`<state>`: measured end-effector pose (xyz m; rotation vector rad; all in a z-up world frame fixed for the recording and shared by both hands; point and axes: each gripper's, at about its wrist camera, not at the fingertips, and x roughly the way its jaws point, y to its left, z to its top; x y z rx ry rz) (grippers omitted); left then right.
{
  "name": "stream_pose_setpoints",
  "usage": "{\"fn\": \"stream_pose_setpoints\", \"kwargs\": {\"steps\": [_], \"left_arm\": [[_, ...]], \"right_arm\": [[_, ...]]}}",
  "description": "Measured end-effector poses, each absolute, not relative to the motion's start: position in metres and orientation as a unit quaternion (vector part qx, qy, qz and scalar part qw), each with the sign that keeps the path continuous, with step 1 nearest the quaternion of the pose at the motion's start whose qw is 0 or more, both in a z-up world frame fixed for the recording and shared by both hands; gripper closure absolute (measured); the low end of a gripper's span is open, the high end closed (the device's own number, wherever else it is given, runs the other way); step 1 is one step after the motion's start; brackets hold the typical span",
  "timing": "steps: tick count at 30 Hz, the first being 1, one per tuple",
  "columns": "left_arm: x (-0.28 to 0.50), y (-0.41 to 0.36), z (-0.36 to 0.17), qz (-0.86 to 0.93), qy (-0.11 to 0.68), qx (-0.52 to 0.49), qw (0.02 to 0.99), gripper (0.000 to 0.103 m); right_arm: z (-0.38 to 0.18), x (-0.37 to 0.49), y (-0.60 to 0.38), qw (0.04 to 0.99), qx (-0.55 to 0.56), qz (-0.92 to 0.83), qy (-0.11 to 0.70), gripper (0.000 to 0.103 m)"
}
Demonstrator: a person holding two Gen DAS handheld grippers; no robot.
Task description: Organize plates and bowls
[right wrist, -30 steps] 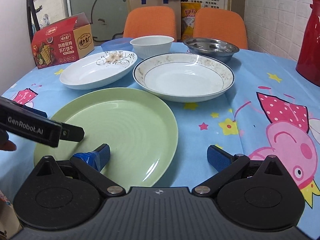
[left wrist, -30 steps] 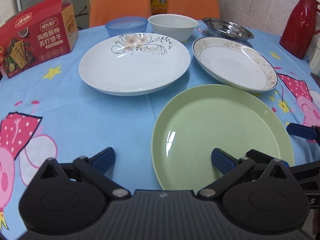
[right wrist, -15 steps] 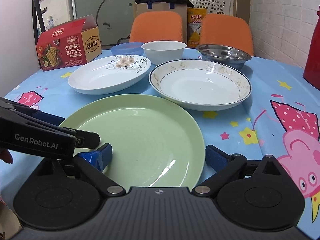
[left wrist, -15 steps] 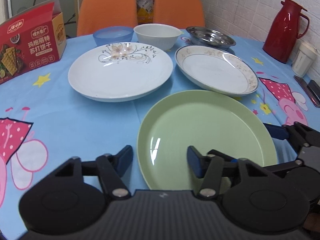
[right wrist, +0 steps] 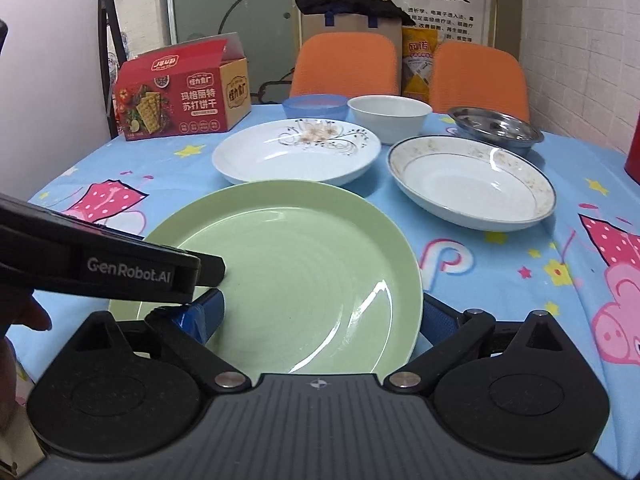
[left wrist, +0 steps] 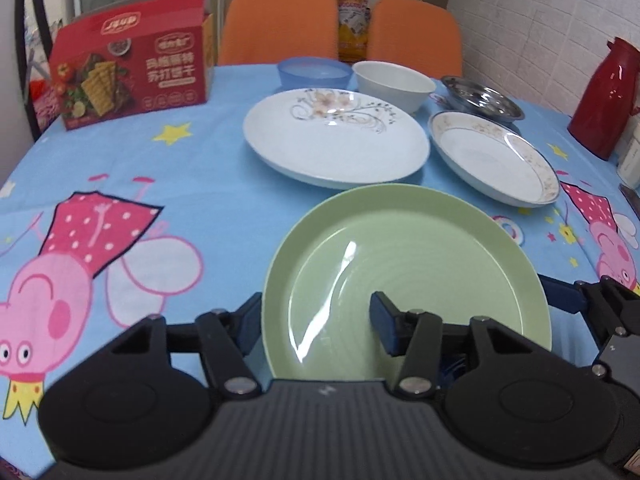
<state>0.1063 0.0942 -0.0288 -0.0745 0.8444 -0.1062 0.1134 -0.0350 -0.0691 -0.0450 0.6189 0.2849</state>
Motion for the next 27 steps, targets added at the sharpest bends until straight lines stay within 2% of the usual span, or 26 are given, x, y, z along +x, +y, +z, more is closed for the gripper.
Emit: {"fn": "stream_pose_setpoints", "kwargs": {"steps": [6,22,24,25,26,27], "left_arm": [[0.105,0.125,-0.027,-0.022,0.407,-0.047,0.912,0.052],[0.112,0.130,-0.041,-0.015,0.404,-0.040,0.914,0.049],[0.114,0.128,-0.041,-0.020,0.403,-0.041,0.914,0.044],[0.116,0.130,-0.041,-0.025,0.404,-0.050,0.913,0.029],[0.116,0.134,-0.038,-0.028,0.401,-0.062,0.914,0.018],[0.115,0.140,-0.033,-0.027,0.389,-0.074,0.918,0.018]], "right_arm": [[-0.072,0.125,-0.005,0.931,-0.009,0.180,0.318,0.014],[-0.077,0.130,0.008,0.925,-0.024,0.188,0.328,0.014],[-0.077,0.131,0.006,0.926,-0.020,0.189,0.327,0.014],[-0.077,0.132,0.005,0.925,-0.025,0.191,0.328,0.015],[-0.076,0.133,0.003,0.923,-0.025,0.197,0.328,0.016],[-0.073,0.134,-0.001,0.922,-0.019,0.202,0.329,0.016]]}}
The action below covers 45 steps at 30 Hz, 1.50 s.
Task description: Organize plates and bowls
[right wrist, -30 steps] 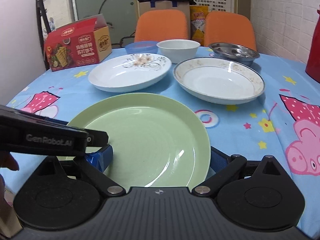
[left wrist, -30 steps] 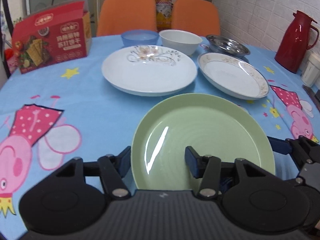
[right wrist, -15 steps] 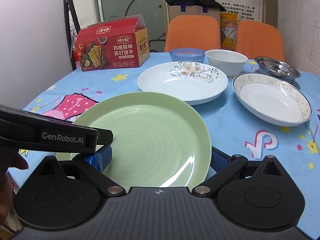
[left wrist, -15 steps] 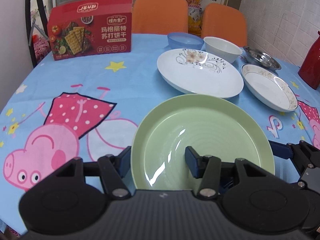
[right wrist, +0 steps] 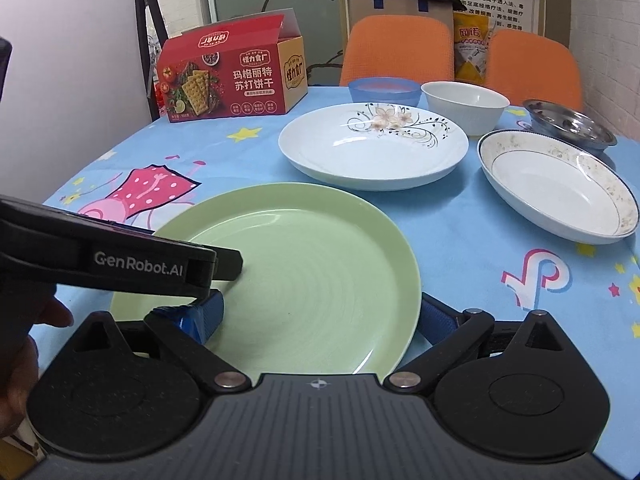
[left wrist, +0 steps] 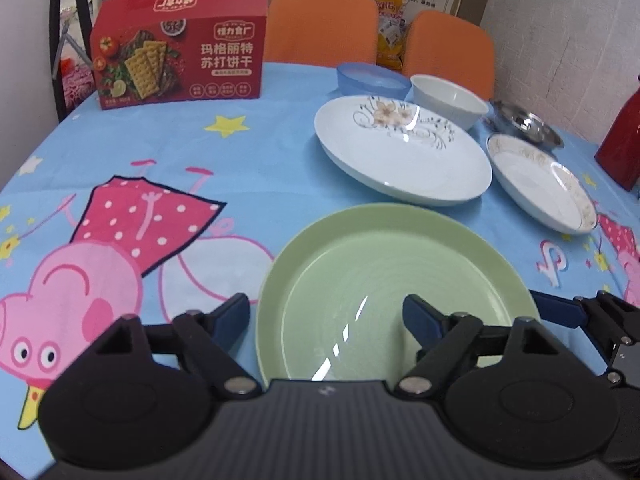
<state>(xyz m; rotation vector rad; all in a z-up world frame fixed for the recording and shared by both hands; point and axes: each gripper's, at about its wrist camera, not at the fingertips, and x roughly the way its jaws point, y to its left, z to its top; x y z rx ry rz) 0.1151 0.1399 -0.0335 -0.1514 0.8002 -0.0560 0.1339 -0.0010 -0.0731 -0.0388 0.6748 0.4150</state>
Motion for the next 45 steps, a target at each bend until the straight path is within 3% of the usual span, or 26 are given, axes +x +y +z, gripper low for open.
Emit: {"fn": "stream_pose_setpoints", "kwargs": {"steps": [4,9,20,33,45], "left_arm": [[0.122,0.161,-0.012,-0.011,0.353,-0.091,0.931,0.017],[0.156,0.176,-0.006,-0.003,0.362,-0.121,0.924,0.016],[0.238,0.175,-0.017,-0.037,0.406,-0.115,0.906,0.016],[0.261,0.189,-0.028,-0.018,0.415,-0.122,0.902,0.016],[0.291,0.158,-0.040,-0.016,0.419,-0.042,0.907,0.016]], "right_arm": [[-0.047,0.142,-0.028,0.942,-0.010,0.174,0.287,0.015],[-0.025,0.198,-0.045,0.954,-0.009,0.165,0.249,0.015],[-0.053,0.321,-0.026,0.925,-0.011,0.195,0.327,0.016],[-0.060,0.320,-0.001,0.920,-0.012,0.211,0.331,0.015],[-0.071,0.304,-0.003,0.910,-0.059,0.245,0.329,0.014]]}}
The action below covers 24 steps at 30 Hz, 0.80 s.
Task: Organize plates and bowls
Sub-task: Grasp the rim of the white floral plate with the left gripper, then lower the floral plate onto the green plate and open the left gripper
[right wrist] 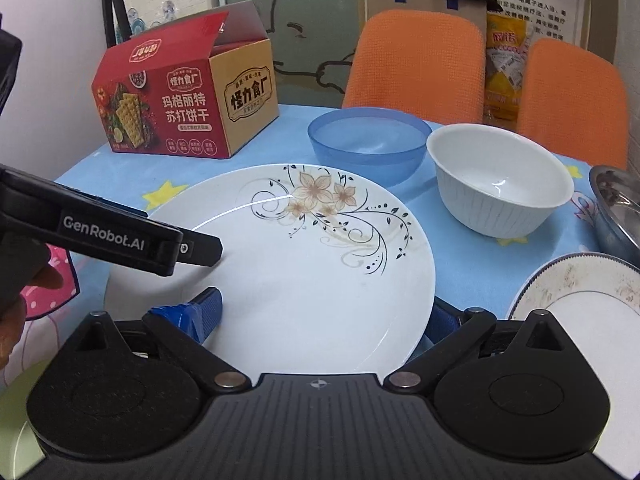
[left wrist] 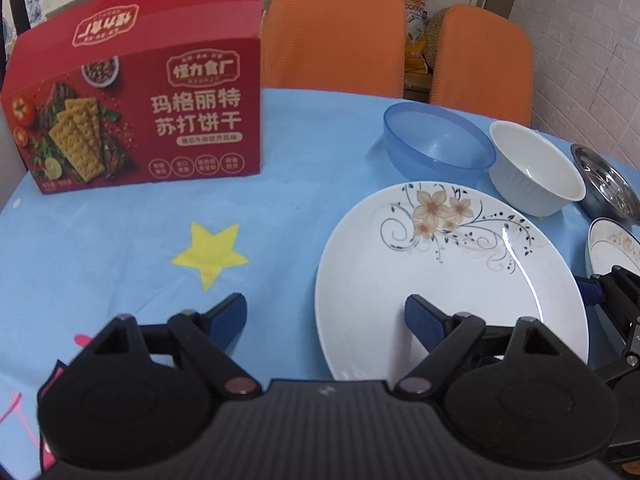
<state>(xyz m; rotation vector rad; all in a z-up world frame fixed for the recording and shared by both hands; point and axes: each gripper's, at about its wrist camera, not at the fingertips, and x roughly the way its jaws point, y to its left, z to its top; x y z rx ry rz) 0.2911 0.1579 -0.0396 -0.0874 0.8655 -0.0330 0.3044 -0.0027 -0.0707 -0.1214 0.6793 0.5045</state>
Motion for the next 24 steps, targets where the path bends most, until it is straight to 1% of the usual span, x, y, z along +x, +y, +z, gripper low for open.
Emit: {"fn": "stream_pose_setpoints", "kwargs": {"steps": [4,16,18,19,20,24], "left_arm": [[0.290,0.154,-0.042,-0.016,0.412,-0.030,0.911,0.016],[0.287,0.144,-0.045,-0.028,0.406,-0.025,0.913,0.016],[0.286,0.144,-0.045,-0.031,0.406,-0.029,0.913,0.020],[0.284,0.143,-0.044,-0.037,0.403,-0.037,0.913,0.031],[0.283,0.141,-0.042,-0.045,0.402,-0.042,0.913,0.048],[0.289,0.133,-0.038,-0.026,0.416,-0.061,0.907,0.052]], "right_arm": [[-0.073,0.302,-0.005,0.914,-0.063,0.249,0.313,0.013],[-0.073,0.300,-0.004,0.910,-0.065,0.263,0.313,0.012],[-0.073,0.300,-0.004,0.910,-0.065,0.263,0.313,0.012],[-0.073,0.301,-0.004,0.910,-0.064,0.262,0.314,0.014],[-0.073,0.300,-0.003,0.911,-0.064,0.257,0.314,0.015],[-0.071,0.302,0.000,0.915,-0.064,0.245,0.316,0.017]]}}
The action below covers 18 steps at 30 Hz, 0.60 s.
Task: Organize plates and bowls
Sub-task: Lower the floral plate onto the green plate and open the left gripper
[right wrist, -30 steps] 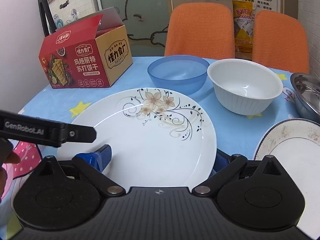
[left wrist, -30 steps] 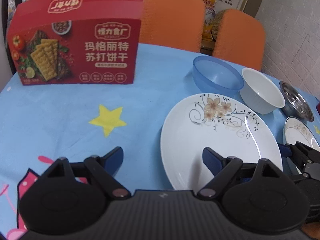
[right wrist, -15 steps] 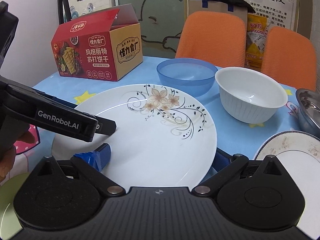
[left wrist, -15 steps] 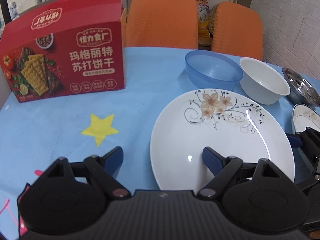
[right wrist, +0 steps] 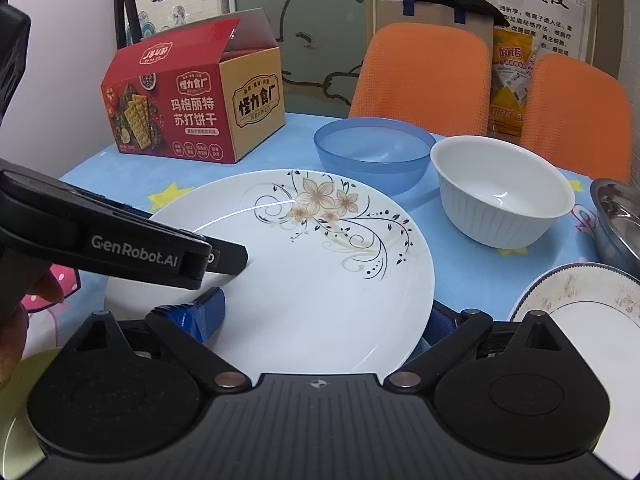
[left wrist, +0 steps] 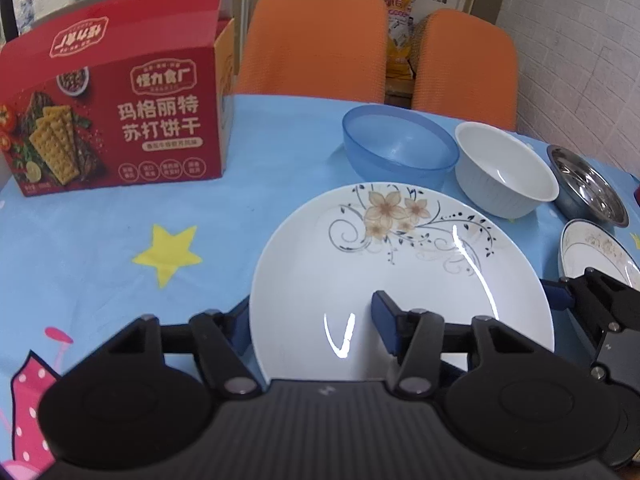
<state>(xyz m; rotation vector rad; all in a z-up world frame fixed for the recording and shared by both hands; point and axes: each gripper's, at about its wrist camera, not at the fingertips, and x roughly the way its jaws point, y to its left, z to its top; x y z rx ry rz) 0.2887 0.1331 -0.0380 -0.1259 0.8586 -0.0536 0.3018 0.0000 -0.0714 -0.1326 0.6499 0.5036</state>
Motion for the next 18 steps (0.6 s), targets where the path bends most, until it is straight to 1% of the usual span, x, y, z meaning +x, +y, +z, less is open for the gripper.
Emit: {"fn": "stream_pose_setpoints", "kwargs": {"steps": [1,2,11,18], "left_arm": [[0.289,0.134,-0.036,-0.027,0.420,-0.072,0.904,0.055],[0.287,0.135,-0.032,-0.029,0.418,-0.078,0.905,0.056],[0.247,0.123,0.018,-0.039,0.374,-0.052,0.925,0.056],[0.184,0.122,0.031,-0.046,0.361,-0.051,0.930,0.056]], "right_arm": [[-0.070,0.302,0.000,0.914,-0.062,0.242,0.320,0.017],[-0.068,0.301,-0.001,0.915,-0.061,0.240,0.320,0.017],[-0.027,0.266,-0.011,0.933,-0.045,0.230,0.275,0.017],[-0.012,0.208,-0.017,0.937,-0.019,0.228,0.264,0.017]]}}
